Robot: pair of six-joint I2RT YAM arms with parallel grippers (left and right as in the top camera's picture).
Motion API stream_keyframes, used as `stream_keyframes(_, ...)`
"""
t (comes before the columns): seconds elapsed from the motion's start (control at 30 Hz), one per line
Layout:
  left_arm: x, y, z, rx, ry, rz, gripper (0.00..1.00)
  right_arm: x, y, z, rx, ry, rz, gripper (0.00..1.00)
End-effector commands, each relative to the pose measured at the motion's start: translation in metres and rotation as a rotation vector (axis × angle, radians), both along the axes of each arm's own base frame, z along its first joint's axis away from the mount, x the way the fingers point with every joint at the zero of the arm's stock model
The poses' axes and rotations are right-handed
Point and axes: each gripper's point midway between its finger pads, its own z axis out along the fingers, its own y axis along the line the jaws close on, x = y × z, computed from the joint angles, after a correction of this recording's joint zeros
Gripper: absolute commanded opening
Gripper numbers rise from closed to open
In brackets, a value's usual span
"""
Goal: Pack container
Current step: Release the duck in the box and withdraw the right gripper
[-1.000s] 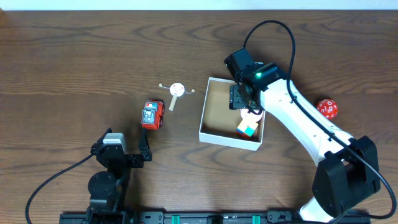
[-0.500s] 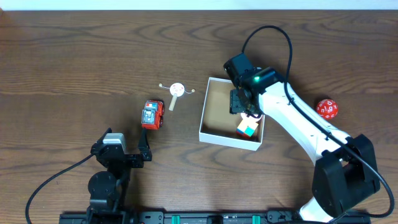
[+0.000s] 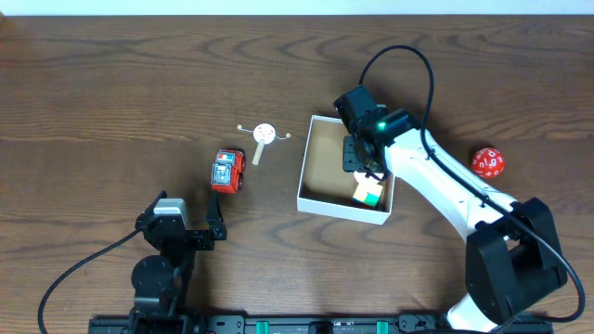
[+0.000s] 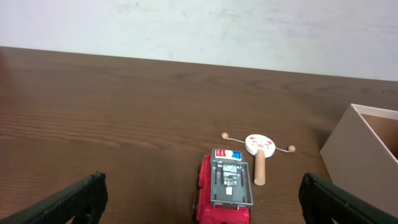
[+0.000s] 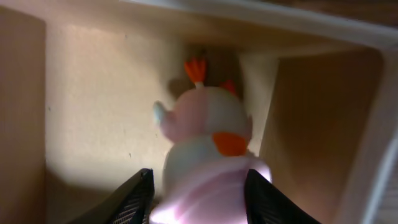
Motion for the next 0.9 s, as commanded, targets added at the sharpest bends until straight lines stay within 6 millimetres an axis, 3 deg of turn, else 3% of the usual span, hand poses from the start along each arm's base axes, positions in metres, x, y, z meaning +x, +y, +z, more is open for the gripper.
stream_keyframes(0.0,-0.001,0.003,-0.009,0.016,0.028,0.010,0.98,-0.011,0.000,-0.017,0.007,0.017,0.011,0.49)
stream_keyframes(0.17,-0.001,0.003,-0.009,0.016,0.028,0.010,0.98,-0.012,0.000,-0.025,0.006,0.007,0.038,0.50)
stream_keyframes(0.53,-0.001,0.003,-0.009,0.016,0.028,0.010,0.98,0.006,0.010,0.000,0.013,-0.041,0.098,0.41)
stream_keyframes(0.87,-0.001,0.003,-0.009,0.016,0.028,0.010,0.98,0.011,0.001,0.006,-0.046,-0.063,0.111,0.11)
